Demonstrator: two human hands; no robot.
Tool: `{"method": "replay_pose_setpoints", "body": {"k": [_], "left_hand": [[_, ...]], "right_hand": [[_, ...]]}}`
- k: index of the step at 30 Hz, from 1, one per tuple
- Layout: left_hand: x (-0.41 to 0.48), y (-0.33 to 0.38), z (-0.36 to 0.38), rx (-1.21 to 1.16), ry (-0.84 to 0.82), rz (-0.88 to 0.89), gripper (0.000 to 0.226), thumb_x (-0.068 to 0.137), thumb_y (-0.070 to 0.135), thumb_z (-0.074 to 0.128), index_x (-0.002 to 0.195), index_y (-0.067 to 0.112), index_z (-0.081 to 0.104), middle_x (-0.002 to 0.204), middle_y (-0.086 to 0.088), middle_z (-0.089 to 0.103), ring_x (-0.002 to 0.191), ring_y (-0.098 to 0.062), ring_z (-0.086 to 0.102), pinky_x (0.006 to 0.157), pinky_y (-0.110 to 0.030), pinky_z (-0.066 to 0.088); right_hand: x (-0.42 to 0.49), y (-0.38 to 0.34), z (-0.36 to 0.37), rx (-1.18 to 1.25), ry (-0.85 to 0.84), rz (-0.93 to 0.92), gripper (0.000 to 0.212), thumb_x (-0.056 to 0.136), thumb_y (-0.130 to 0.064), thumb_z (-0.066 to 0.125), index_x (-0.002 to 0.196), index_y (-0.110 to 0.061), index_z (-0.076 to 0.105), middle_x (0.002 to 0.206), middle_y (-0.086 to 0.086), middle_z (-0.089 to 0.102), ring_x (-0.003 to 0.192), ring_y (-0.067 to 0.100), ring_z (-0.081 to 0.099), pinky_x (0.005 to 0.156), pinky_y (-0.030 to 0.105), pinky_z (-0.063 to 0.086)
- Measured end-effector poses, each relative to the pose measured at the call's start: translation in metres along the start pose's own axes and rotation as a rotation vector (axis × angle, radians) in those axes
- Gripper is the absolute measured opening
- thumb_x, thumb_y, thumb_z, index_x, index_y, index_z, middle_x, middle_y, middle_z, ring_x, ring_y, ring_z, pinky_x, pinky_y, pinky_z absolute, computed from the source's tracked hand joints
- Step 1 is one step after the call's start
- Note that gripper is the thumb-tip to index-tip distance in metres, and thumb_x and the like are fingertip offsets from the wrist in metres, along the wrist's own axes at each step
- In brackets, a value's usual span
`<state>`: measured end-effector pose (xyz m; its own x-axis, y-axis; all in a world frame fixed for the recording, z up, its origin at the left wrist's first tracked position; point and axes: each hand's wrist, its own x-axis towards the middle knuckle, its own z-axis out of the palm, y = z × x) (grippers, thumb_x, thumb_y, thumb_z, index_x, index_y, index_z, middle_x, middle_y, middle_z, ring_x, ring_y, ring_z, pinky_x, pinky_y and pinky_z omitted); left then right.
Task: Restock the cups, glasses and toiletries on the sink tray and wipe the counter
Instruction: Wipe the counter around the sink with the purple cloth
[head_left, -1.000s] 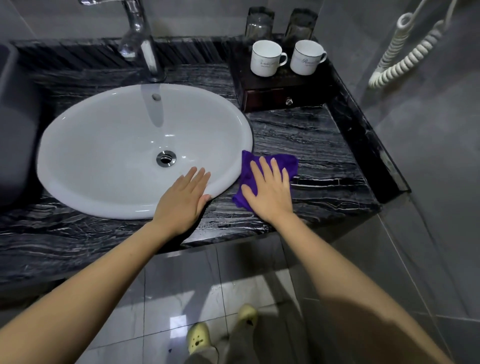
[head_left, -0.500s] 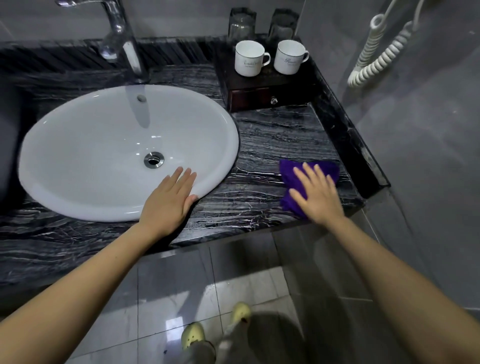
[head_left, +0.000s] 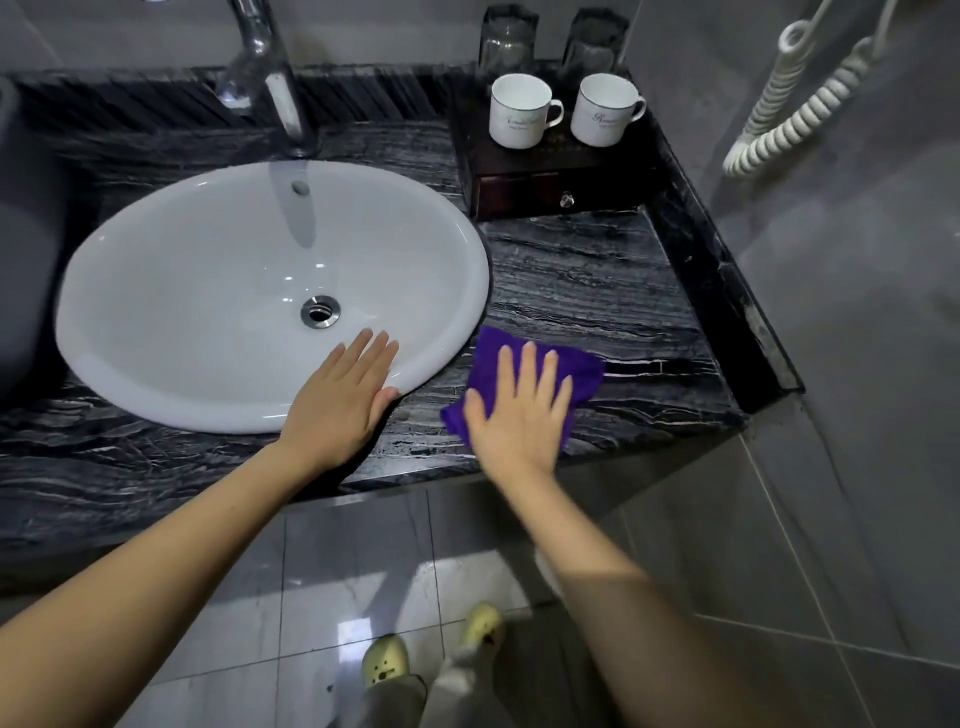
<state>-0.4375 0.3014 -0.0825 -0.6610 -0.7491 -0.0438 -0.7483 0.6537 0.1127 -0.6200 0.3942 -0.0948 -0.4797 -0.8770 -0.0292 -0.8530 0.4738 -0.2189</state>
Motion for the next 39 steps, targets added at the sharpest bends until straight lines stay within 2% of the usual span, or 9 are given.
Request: {"method": "replay_pose_setpoints", "body": {"k": [8,11,18,20,23,27,32,35,39], "left_hand": [[-0.012,-0.018,-0.009,-0.075,-0.023,-0.029,0.073,0.091,0.054,0.007,0.145,0.007,0.022,0.155,-0.010,0.021,0.145,-0.024,0.009,0.118,-0.038,0.007],[-0.034,-0.037,-0.013,-0.073,-0.013,-0.147,0.071,0.088,0.049,0.020,0.143,0.005,0.027,0.153,-0.013,0.025,0.145,-0.027,0.013,0.118,-0.042,0.011],[-0.066,-0.058,-0.017,-0.055,0.005,-0.239,0.070,0.086,0.048,0.024,0.141,0.005,0.033,0.150,-0.016,0.032,0.142,-0.033,0.022,0.115,-0.046,0.017],[-0.066,-0.058,-0.016,-0.059,0.005,-0.239,0.074,0.084,0.051,0.019,0.141,0.005,0.033,0.150,-0.015,0.031,0.142,-0.033,0.022,0.114,-0.048,0.018],[-0.066,-0.059,-0.015,-0.077,0.009,-0.241,0.075,0.085,0.052,0.018,0.142,0.007,0.031,0.152,-0.013,0.029,0.143,-0.031,0.019,0.115,-0.046,0.016],[-0.066,-0.061,-0.014,-0.125,0.002,-0.241,0.057,0.096,0.037,0.037,0.144,0.009,0.025,0.155,-0.010,0.022,0.145,-0.025,0.011,0.117,-0.039,0.009],[-0.072,-0.074,-0.025,-0.190,0.046,-0.280,0.055,0.094,0.025,0.045,0.143,0.007,0.028,0.154,-0.012,0.024,0.145,-0.026,0.013,0.117,-0.039,0.012],[-0.080,-0.089,-0.033,-0.174,0.041,-0.308,0.053,0.094,0.025,0.045,0.142,0.006,0.030,0.153,-0.014,0.026,0.144,-0.028,0.014,0.116,-0.041,0.014],[-0.089,-0.107,-0.034,-0.160,0.012,-0.301,0.051,0.095,0.025,0.045,0.140,0.005,0.034,0.152,-0.015,0.029,0.143,-0.030,0.017,0.115,-0.040,0.015]], "right_hand": [[-0.061,-0.090,0.009,0.057,-0.100,-0.041,0.080,0.087,-0.056,0.039,0.149,-0.008,0.023,0.158,0.016,0.019,0.146,0.039,0.011,0.115,0.060,0.000],[-0.064,-0.075,0.005,0.119,-0.195,-0.152,0.083,0.088,-0.054,0.039,0.152,-0.010,0.008,0.161,0.015,0.002,0.148,0.035,-0.006,0.116,0.054,-0.012],[-0.050,-0.059,-0.009,0.078,-0.213,-0.256,0.091,0.087,-0.057,0.047,0.151,-0.008,0.005,0.158,0.024,0.007,0.147,0.035,0.004,0.119,0.049,-0.005],[-0.056,-0.073,-0.008,0.027,-0.190,-0.236,0.088,0.085,-0.052,0.053,0.150,-0.004,0.016,0.155,0.025,0.022,0.145,0.035,0.018,0.119,0.051,0.005],[-0.067,-0.087,-0.008,-0.047,-0.047,-0.229,0.076,0.065,-0.049,0.074,0.128,-0.010,0.059,0.123,0.010,0.066,0.114,0.022,0.062,0.104,0.039,0.045],[-0.074,-0.090,-0.020,0.015,-0.044,-0.393,0.050,0.064,-0.033,0.078,0.112,-0.023,0.068,0.087,-0.007,0.069,0.083,0.013,0.063,0.080,0.024,0.051],[-0.056,-0.074,-0.045,0.370,-0.096,-0.404,0.054,0.078,-0.020,0.060,0.131,-0.019,0.049,0.112,0.010,0.058,0.105,0.031,0.047,0.089,0.041,0.035],[-0.028,-0.049,-0.059,0.220,0.125,-0.308,0.059,0.079,-0.022,0.063,0.135,-0.020,0.046,0.117,0.008,0.056,0.106,0.029,0.046,0.088,0.039,0.034],[-0.034,-0.036,-0.046,-0.004,-0.011,-0.292,0.062,0.094,-0.038,0.046,0.148,-0.016,0.025,0.139,0.009,0.041,0.119,0.028,0.040,0.099,0.036,0.031]]}}
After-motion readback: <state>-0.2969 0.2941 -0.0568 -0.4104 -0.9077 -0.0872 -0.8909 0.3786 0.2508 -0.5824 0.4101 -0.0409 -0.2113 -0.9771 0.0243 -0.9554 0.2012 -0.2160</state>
